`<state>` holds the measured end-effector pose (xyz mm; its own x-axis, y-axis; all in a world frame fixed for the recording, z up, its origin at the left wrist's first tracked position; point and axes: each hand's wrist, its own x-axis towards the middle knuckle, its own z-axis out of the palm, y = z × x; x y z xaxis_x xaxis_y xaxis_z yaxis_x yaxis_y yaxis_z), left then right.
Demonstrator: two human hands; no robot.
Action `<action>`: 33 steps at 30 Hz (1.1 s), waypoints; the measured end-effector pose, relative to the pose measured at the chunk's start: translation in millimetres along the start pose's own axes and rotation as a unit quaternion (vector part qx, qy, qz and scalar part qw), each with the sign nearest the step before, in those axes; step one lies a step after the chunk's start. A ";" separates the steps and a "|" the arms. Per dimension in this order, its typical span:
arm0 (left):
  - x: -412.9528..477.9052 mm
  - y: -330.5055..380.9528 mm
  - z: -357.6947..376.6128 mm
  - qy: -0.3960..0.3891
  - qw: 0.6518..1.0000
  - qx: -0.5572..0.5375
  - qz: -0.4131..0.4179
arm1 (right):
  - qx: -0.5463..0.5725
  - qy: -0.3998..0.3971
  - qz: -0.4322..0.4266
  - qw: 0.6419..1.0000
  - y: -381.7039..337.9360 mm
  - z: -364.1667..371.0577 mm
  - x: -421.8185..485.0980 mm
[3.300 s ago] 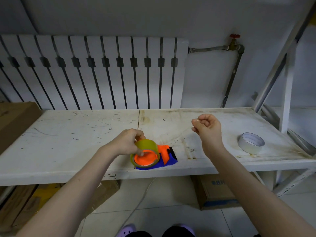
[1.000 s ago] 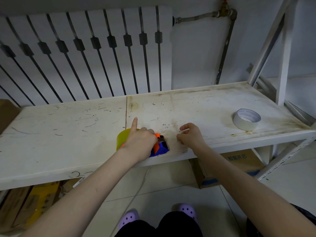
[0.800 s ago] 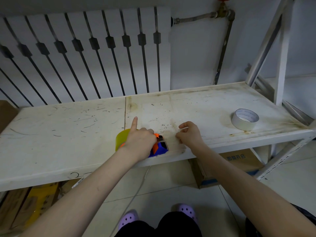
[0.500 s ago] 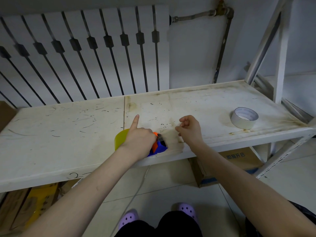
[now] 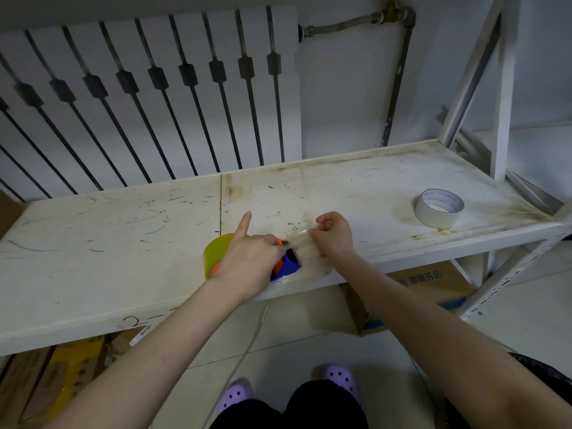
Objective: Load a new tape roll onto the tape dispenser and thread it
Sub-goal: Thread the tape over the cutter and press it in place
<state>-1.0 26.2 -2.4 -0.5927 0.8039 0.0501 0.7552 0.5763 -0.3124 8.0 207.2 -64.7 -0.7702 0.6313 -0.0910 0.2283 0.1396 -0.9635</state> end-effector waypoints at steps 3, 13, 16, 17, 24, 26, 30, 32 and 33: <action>-1.5 -0.3 2.1 -0.015 1.000 0.009 -0.008 | -0.003 -0.001 0.001 1.000 0.9 0.7 1.7; 0.6 0.1 5.2 -0.023 0.998 0.050 -0.010 | -0.014 -0.007 -0.017 1.000 0.5 -0.9 0.9; 0.5 1.6 1.0 -0.031 0.998 0.056 -0.005 | -0.011 -0.009 -0.020 1.000 0.3 -2.5 -0.3; 0.3 2.2 0.1 -0.033 0.998 0.056 -0.002 | -0.011 -0.008 -0.021 1.000 0.2 -3.3 -0.6; -2.1 0.0 2.3 -0.021 1.000 0.002 -0.005 | -0.019 -0.007 -0.034 0.999 -3.5 -14.1 -3.1; -2.2 0.4 0.0 -0.026 1.000 -0.005 -0.001 | -0.027 -0.002 -0.036 0.999 -5.7 -16.6 -2.2; 0.9 -2.8 -3.4 -0.034 0.999 -0.037 0.002 | -0.046 -0.020 -0.038 0.998 -5.8 -19.1 -6.0; 2.0 -2.5 -7.8 -0.043 0.999 -0.028 0.011 | -0.060 -0.033 -0.041 0.997 -2.3 -20.5 -11.4; 1.9 -2.2 -9.8 -0.045 0.999 -0.022 0.019 | -0.064 -0.036 -0.040 0.997 -0.1 -21.2 -13.9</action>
<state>-0.9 27.9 7.6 -0.5854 0.8093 -0.0475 0.7877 0.5540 -0.2695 31.3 214.5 -58.1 -0.8284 0.5589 -0.0367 0.2342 0.2861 -0.9291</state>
